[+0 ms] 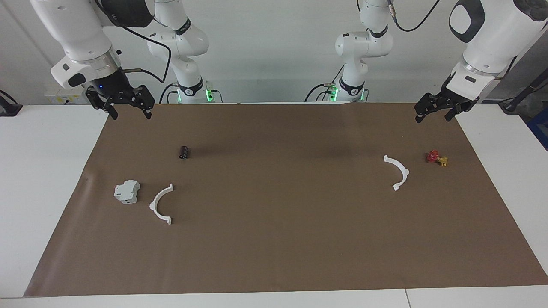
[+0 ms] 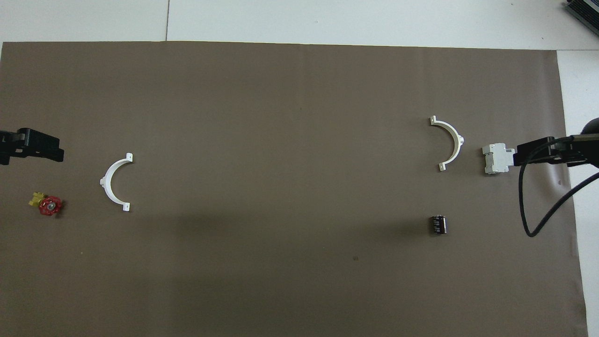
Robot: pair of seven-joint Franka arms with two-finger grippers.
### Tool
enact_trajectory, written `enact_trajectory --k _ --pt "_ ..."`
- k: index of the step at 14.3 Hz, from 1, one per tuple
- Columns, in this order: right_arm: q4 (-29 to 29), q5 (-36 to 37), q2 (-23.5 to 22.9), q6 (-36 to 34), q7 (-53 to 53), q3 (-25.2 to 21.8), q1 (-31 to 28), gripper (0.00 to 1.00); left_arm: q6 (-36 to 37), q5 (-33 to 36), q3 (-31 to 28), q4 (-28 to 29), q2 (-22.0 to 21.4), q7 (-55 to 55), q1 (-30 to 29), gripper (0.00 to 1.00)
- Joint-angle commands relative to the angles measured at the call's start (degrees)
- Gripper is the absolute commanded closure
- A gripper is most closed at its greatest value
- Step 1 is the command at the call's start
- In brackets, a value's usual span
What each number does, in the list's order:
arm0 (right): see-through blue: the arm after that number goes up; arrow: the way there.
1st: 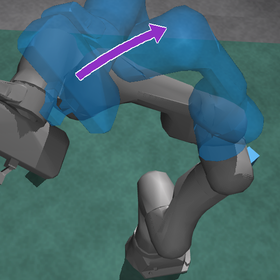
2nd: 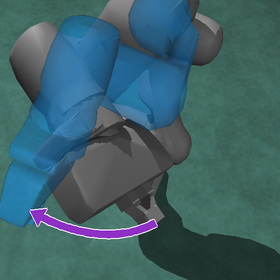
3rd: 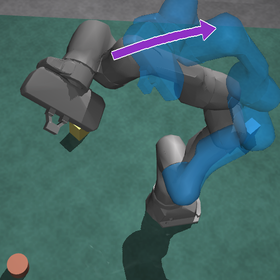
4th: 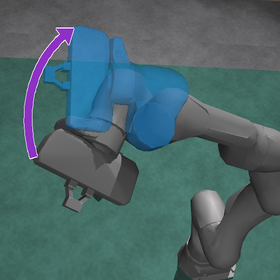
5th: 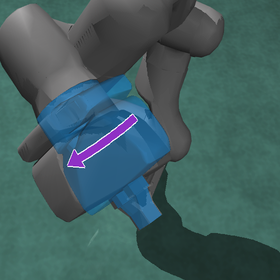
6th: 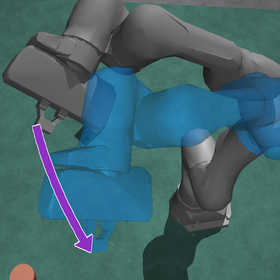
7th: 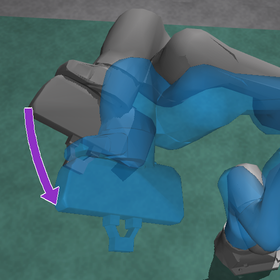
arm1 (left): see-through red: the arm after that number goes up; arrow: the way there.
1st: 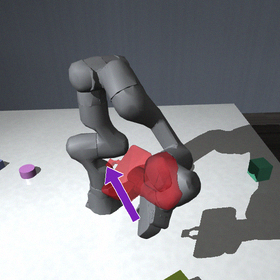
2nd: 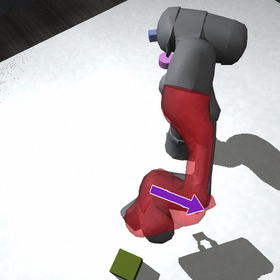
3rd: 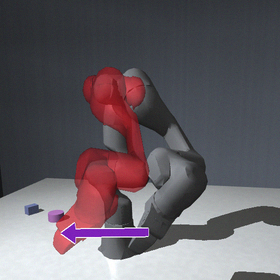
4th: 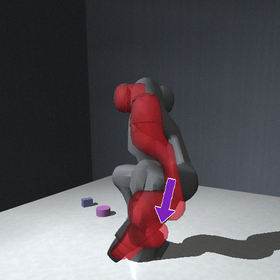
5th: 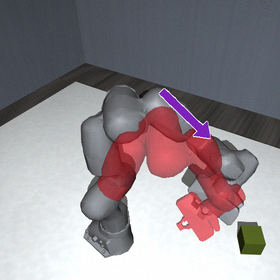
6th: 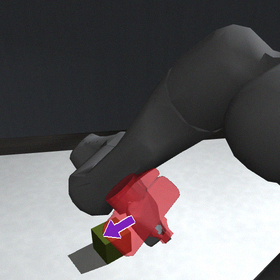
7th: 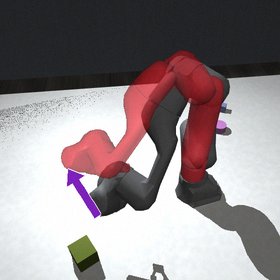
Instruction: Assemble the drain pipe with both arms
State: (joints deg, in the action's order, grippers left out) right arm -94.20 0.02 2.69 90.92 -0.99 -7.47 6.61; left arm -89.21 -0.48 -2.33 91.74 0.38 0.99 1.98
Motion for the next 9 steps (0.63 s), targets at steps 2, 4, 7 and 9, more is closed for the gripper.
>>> enact_trajectory --k 2,4,7,9 --pt "-0.02 0.77 0.47 -0.04 0.82 0.00 -0.63 0.00 -1.32 -0.49 -0.39 1.77 -1.44 -0.55 0.48 0.00" --pt "-0.20 -0.19 0.73 -0.31 1.08 -0.35 -0.81 0.00 -1.32 -0.49 -0.39 1.77 -1.44 -0.55 0.48 0.00" --pt "-1.24 -0.37 0.56 3.27 2.74 -0.44 -0.89 0.00 -1.32 -0.49 -0.39 1.77 -1.44 -0.55 0.48 0.00" --pt "-4.49 -0.46 -0.58 9.69 4.76 -0.44 -1.42 0.00 -1.32 -0.49 -0.39 1.77 -1.44 -0.55 0.48 0.00"
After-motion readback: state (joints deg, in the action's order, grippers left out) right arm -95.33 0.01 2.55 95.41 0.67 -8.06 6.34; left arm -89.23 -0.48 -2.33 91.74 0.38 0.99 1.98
